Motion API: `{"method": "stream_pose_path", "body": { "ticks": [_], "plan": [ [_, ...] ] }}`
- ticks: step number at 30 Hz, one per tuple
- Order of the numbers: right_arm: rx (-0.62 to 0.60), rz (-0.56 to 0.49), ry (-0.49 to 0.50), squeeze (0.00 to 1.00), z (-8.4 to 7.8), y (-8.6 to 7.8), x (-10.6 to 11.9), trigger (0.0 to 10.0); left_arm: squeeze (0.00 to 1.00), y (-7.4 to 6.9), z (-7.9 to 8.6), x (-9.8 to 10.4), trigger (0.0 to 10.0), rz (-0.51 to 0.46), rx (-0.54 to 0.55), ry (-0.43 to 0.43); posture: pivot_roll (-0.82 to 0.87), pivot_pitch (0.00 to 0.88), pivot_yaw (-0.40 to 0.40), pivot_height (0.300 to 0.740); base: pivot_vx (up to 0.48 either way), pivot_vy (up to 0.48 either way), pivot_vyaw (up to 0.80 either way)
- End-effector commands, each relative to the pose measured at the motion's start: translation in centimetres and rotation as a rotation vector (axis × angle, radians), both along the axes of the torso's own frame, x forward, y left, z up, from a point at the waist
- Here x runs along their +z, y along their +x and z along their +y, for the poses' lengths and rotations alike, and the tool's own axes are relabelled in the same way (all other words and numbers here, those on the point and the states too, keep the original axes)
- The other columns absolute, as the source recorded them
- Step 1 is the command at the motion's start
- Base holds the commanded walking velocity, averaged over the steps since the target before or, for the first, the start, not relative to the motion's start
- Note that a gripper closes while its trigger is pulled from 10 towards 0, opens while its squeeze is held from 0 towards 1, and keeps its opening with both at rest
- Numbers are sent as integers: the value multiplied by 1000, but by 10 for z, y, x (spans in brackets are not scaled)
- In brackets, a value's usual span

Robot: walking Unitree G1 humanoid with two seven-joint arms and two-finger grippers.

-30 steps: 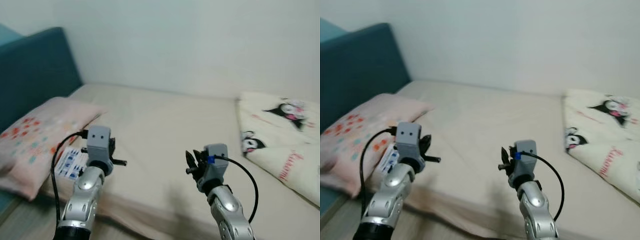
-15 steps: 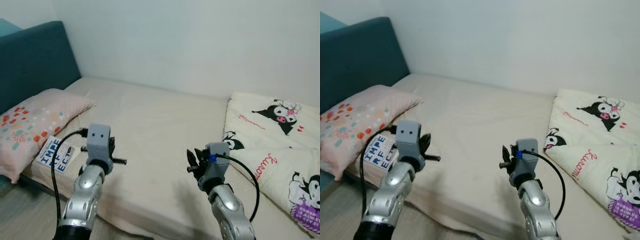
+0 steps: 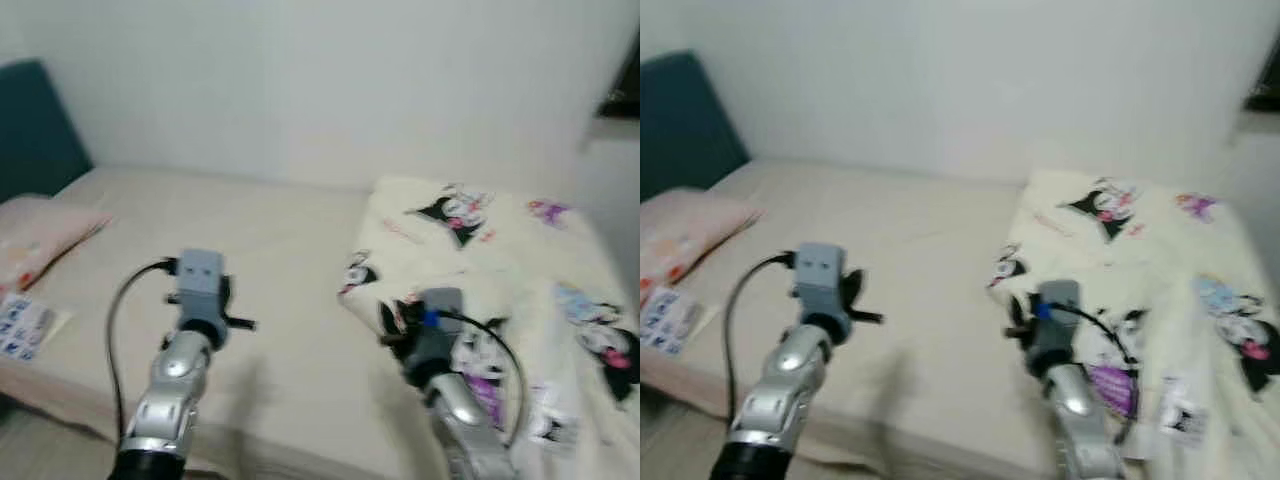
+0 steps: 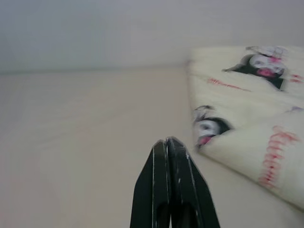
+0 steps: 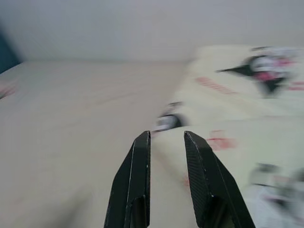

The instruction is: Clean up the room

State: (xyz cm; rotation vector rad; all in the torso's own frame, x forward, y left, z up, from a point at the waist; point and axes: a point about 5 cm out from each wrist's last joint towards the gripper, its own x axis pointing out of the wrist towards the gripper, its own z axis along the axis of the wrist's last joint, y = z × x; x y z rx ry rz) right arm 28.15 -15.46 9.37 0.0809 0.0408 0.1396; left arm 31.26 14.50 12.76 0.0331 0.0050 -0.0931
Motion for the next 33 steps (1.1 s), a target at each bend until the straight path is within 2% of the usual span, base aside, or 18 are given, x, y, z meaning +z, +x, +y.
{"method": "stream_pose_path", "body": {
  "ticks": [1,12,16,25,33],
  "plan": [
    [39,3,24,0,15,0,0,10000,0,-1,11,-4,10000,21,30,9,-23,16,34,740,0,-472,0],
    [41,16,35,0,17,-4,-2,10000,0,-1,11,-4,10000,21,27,9,-30,7,34,740,0,-470,0],
    [39,17,37,0,17,-5,-2,10000,0,-1,11,-7,10000,52,20,10,-31,5,34,740,0,0,0],
    [28,19,42,0,15,-8,-2,10000,0,0,12,-8,10000,58,14,2,-36,4,38,740,0,473,0],
    [10,22,38,0,14,-8,-3,10000,0,2,16,-5,10000,38,28,26,-31,2,37,740,0,0,0]
  ]
}}
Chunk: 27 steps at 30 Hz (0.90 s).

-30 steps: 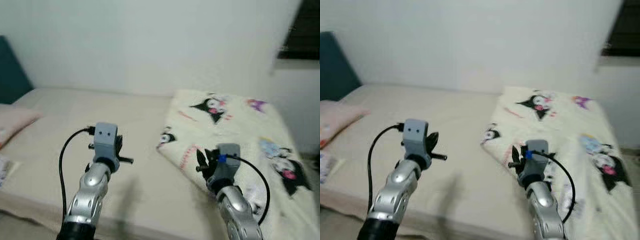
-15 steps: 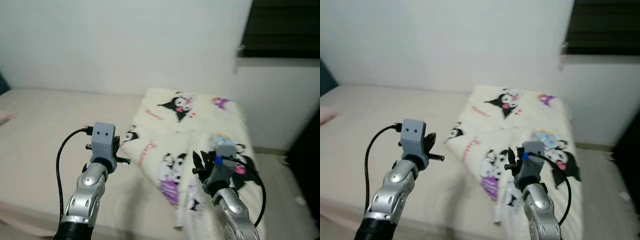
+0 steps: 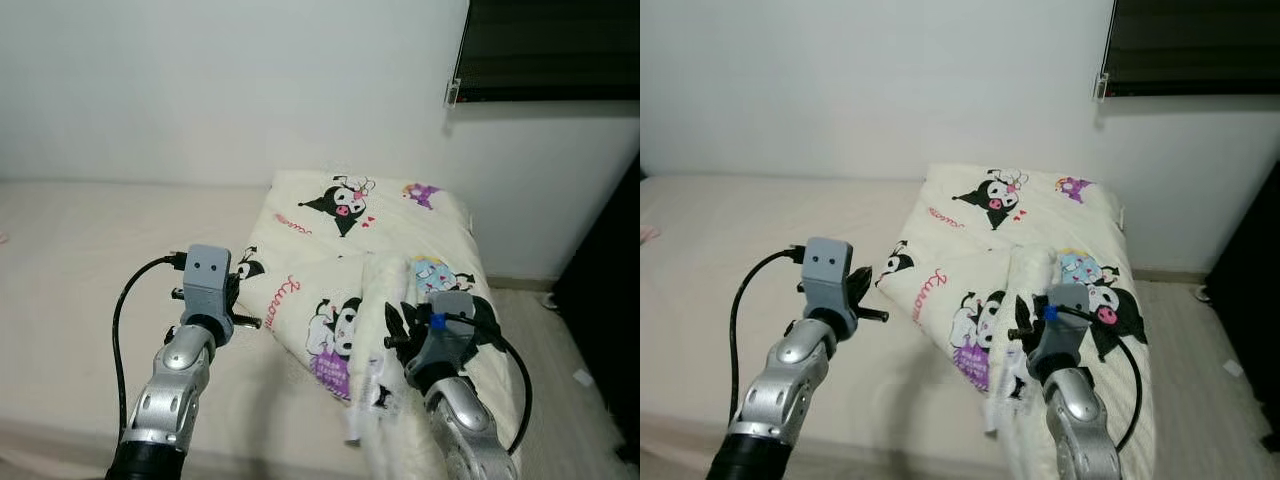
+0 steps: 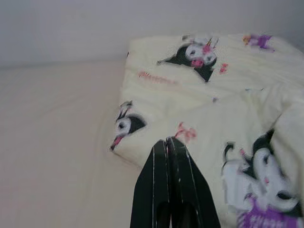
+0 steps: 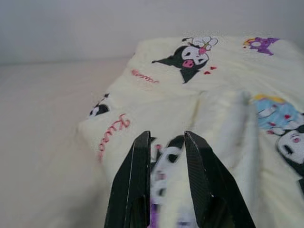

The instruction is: Clean up the room

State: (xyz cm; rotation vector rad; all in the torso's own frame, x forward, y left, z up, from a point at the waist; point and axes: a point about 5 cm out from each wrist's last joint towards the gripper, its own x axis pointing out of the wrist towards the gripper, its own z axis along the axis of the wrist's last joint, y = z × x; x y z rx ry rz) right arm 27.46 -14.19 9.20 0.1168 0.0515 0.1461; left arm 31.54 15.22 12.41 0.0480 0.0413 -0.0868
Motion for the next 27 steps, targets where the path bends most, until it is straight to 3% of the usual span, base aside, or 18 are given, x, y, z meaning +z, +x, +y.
{"method": "stream_pose_path", "body": {
  "ticks": [1,10,19,21,23,24,26,27],
  "plan": [
    [-23,11,-5,0,-1,0,-2,10000,0,0,9,0,10000,-7,22,25,-29,4,38,740,0,0,0],
    [-209,85,-90,0,-28,3,-13,10000,0,0,17,-2,10000,10,34,35,-25,20,41,740,0,0,0],
    [-202,116,-168,0,-34,15,-12,10000,0,-4,20,-10,10000,30,44,18,-26,28,37,740,0,0,0],
    [-188,139,-182,0,-33,20,-15,10000,0,-4,19,-10,10000,29,42,15,-31,39,32,740,0,0,0],
    [-169,187,-183,0,-32,36,-17,10000,0,-5,18,-9,10000,21,30,11,-27,61,21,740,0,0,0],
    [-169,187,-183,0,-32,36,-17,10000,0,-5,18,-9,10000,21,30,11,-27,61,21,740,0,0,0],
    [-180,235,-142,0,-36,56,-15,10000,0,-8,14,-5,10000,7,-28,8,-4,110,7,740,0,0,0],
    [-180,235,-142,0,-36,56,-15,10000,0,-8,14,-5,10000,7,-28,8,-4,110,7,740,0,0,0]
  ]
}}
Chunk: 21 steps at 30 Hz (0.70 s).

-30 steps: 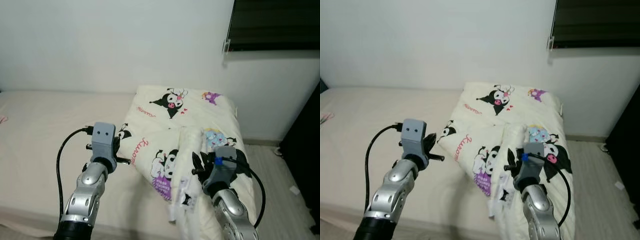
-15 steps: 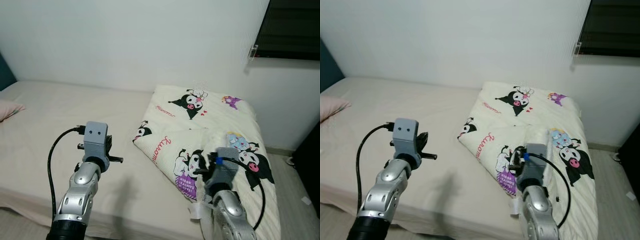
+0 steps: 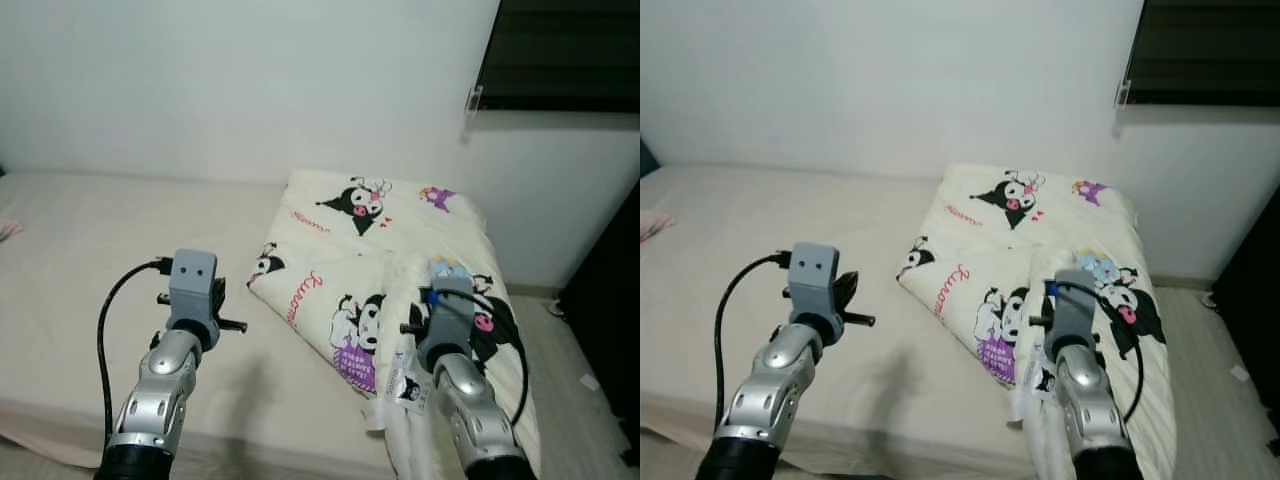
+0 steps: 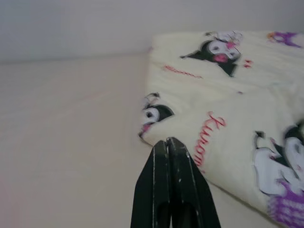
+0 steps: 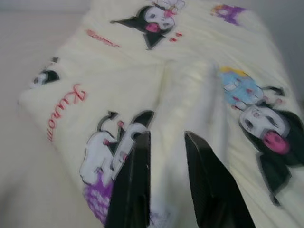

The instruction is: Clean up the room

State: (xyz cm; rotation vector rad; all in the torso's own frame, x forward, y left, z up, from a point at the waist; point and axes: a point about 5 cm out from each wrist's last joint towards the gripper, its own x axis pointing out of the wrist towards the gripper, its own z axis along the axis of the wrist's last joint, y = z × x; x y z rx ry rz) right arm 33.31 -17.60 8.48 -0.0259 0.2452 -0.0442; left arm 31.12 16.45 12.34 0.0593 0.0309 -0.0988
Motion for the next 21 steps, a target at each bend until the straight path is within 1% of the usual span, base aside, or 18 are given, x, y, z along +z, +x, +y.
{"method": "stream_pose_path", "body": {
  "ticks": [1,2,3,4,5,6,7,8,9,10,11,14,16,17,19,20,21],
  "plan": [
    [-22,50,35,0,-4,6,-6,10000,0,-4,-1,-2,10000,12,-46,-1,-4,110,7,740,0,0,0],
    [-32,65,37,0,-7,11,-5,10000,0,-6,-2,1,10000,5,-73,-2,9,146,0,740,0,0,0],
    [-32,65,37,0,-7,11,-5,10000,0,-6,-2,1,10000,5,-73,-2,9,146,0,740,0,0,0],
    [-39,73,25,0,-10,15,-4,10000,0,-7,-3,2,10000,1,-94,3,9,146,0,740,0,0,0],
    [-45,77,14,0,-12,19,-1,10000,0,-9,-3,3,10000,-3,-119,8,24,182,-3,740,0,0,0],
    [-50,79,7,0,-13,21,0,10000,0,-10,-4,4,10000,-4,-135,11,24,182,-3,740,0,0,0],
    [-57,81,-10,0,-17,24,3,10000,0,-13,-3,5,10000,-9,-153,16,42,238,-3,740,0,0,0],
    [-57,81,-10,0,-17,24,3,10000,0,-13,-3,5,10000,-9,-153,16,42,238,-3,740,0,0,0],
    [-73,79,-10,588,-21,27,6,10000,0,-15,-2,8,10000,-22,-177,20,51,261,-3,740,0,0,0],
    [-83,76,-9,588,-23,29,8,10000,0,-17,-2,10,10000,-31,-192,23,57,273,-3,740,0,0,0],
    [-102,72,3,1000,-28,31,10,10000,0,-19,0,14,10000,-52,-202,31,70,296,-2,740,0,0,0],
    [-130,69,22,1000,-32,33,12,10000,0,-21,3,19,10000,-76,-206,41,81,314,1,740,0,0,0],
    [-187,59,86,1000,-40,35,14,10000,0,-24,7,30,10000,-122,-223,48,105,345,6,740,0,0,0],
    [-187,59,86,1000,-40,35,14,10000,0,-24,7,30,10000,-122,-223,48,105,345,6,740,0,0,0],
    [-215,52,131,1000,-43,35,14,10000,0,-31,5,37,10000,-138,-281,43,119,352,9,740,0,0,0],
    [-215,52,131,1000,-43,35,14,10000,0,-31,5,37,10000,-138,-281,43,119,352,9,740,0,0,0],
    [-220,51,142,1000,-44,35,14,10000,0,-35,2,39,10000,-141,-324,41,125,357,10,740,0,0,0]
  ]
}}
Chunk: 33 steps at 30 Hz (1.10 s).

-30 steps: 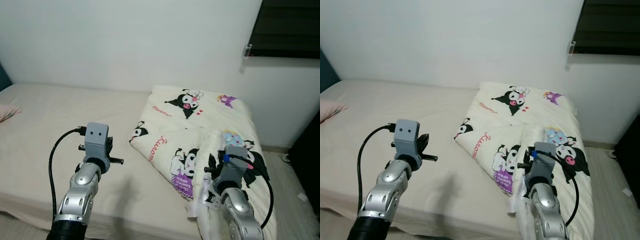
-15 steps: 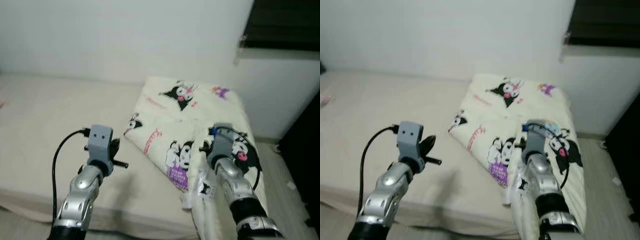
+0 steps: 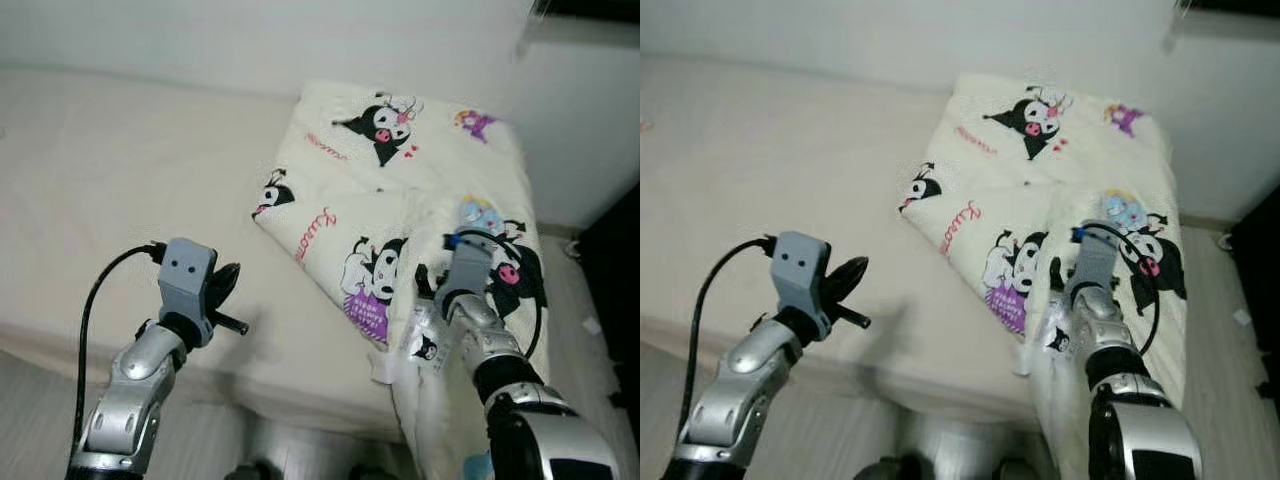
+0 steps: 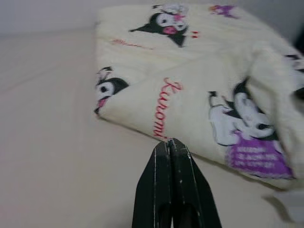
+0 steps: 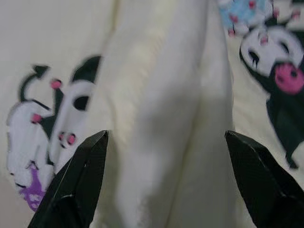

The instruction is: Clean up the room

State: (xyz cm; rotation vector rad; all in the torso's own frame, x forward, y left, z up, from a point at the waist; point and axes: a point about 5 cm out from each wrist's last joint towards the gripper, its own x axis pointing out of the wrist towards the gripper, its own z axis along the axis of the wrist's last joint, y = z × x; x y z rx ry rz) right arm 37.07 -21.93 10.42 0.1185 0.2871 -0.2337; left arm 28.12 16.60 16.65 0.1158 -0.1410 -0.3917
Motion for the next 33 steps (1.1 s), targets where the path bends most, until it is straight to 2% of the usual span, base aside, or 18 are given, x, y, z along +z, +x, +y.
{"method": "stream_pose_path", "body": {
  "ticks": [1,4,6,10,15,16,17,18,24,25,26,27,33],
  "plan": [
    [-14,12,23,1000,-1,-3,-6,10000,0,-5,1,-4,10000,24,-24,3,125,357,10,740,0,0,0],
    [-26,19,90,1000,-4,-4,-9,10000,0,-20,-13,-2,10000,38,-227,69,137,366,12,740,0,0,0],
    [-30,28,131,1000,-4,-5,-12,10000,0,-24,-17,-2,10000,45,-283,93,143,366,15,740,0,0,0],
    [-21,50,206,1000,-2,-8,-19,10000,0,-28,-18,-1,10000,54,-319,117,151,368,19,740,0,0,0],
    [-41,110,192,1000,-4,-13,-28,10000,0,-30,-14,1,10000,58,-323,134,164,363,21,740,0,0,0],
    [-46,114,190,792,-5,-14,-29,10000,0,-30,-13,1,10000,57,-317,139,164,363,21,740,0,0,0],
    [-46,114,190,792,-5,-14,-29,10000,0,-30,-13,1,10000,57,-317,139,164,363,21,740,0,0,0],
    [-51,115,190,0,-7,-14,-29,10000,0,-29,-11,2,10000,53,-307,148,172,360,22,740,0,0,0],
    [-73,99,207,0,-11,-15,-28,10000,0,-25,-5,5,10000,42,-278,167,176,356,23,740,0,0,0],
    [-79,94,212,0,-13,-15,-28,7294,0,-24,-3,6,10000,37,-269,171,185,352,26,740,0,0,0],
    [-79,94,212,0,-13,-15,-28,7294,0,-24,-3,6,10000,37,-269,171,185,352,26,740,0,0,0],
    [-79,90,212,0,-13,-15,-27,0,0,-21,0,8,10000,29,-249,179,187,348,26,740,0,0,0],
    [-79,88,210,0,-14,-15,-27,0,0,-19,5,10,10000,25,-228,195,191,342,28,740,0,0,0]
  ]
}}
